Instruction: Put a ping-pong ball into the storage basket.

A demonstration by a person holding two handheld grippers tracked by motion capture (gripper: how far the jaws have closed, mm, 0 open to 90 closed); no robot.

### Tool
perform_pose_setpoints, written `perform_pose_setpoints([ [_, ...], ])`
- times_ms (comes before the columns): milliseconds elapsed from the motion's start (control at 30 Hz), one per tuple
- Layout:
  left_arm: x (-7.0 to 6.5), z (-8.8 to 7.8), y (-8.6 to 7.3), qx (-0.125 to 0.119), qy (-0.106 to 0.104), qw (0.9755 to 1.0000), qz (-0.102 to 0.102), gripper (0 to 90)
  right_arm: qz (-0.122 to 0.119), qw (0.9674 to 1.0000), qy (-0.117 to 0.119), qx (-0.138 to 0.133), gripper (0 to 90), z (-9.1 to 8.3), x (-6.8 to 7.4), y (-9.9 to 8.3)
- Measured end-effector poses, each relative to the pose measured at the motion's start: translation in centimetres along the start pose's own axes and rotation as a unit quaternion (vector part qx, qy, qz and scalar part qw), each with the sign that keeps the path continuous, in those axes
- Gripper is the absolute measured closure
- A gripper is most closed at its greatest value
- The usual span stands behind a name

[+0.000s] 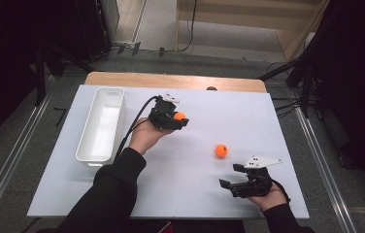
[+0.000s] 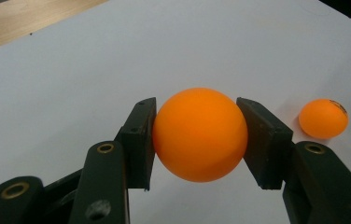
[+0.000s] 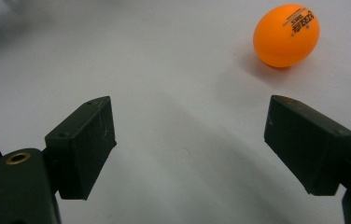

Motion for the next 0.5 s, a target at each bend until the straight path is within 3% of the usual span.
perform_pose_setpoints([
  [100,0.0,-0.6,-0.2,0.001,0.003,1.0,0.007,50.3,-0.001,1.0,0.0,0.0,14.9,0.0,0.0,0.0],
  [500,0.2,-2.1,-0.9,-0.005,-0.003,1.0,-0.004,50.3,0.004,1.0,0.001,0.0,14.9,0.0,0.1,0.1],
])
Point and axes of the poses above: each handheld gripper's, and its own axes: z roughly forward along the jaws, y roughly out of its top, x roughly to its left, the point moved 7 cm from there along z, roughly forward along the jaws
